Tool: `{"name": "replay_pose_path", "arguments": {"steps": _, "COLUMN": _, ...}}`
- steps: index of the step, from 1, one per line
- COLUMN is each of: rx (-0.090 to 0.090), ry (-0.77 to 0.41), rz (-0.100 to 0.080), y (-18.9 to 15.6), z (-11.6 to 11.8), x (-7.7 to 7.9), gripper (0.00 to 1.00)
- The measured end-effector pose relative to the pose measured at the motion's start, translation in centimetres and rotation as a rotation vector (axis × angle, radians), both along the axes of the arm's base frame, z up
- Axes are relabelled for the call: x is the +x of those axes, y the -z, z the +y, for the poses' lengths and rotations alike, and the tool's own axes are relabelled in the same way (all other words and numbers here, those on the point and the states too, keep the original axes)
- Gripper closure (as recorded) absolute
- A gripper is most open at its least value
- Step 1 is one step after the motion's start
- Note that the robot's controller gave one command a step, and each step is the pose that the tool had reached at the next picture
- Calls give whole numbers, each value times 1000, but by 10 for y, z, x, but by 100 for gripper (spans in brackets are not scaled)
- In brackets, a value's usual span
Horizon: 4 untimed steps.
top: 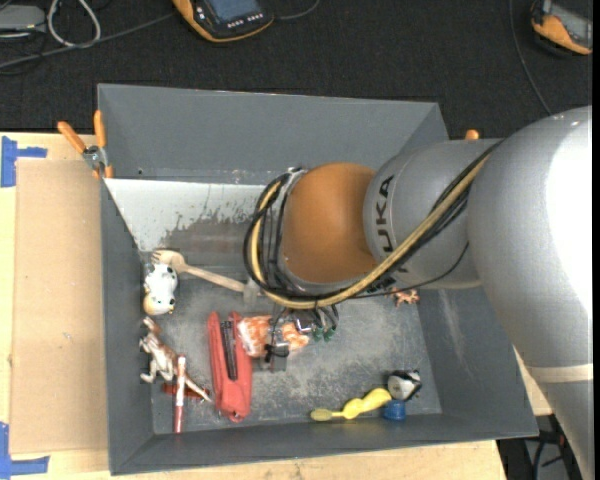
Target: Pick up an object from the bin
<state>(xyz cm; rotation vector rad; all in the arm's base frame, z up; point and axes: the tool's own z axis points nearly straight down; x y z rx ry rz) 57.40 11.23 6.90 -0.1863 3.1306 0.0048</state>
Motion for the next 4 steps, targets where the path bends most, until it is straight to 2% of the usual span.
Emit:
{"name": "replay_pose_path", "arguments": {"steps": 1, "rx": 0, "ry": -35, "rz": 0, "y": 0, "z": -1, "x": 0, "gripper": 0}}
{"name": "replay_pose_path", "arguments": {"steps": 2, "rx": 1, "ry": -8, "rz": 0, "y": 0, "z": 0, "x": 0, "gripper": 100}}
{"name": "replay_pose_path", "arguments": {"steps": 3, "rx": 1, "ry": -7, "rz": 0, "y": 0, "z": 0, "x": 0, "gripper": 100}}
{"name": "replay_pose_path", "arguments": {"steps": 4, "rx": 0, "ry": -5, "rz": 8, "y": -19, "z": -1, "x": -2, "gripper": 100}}
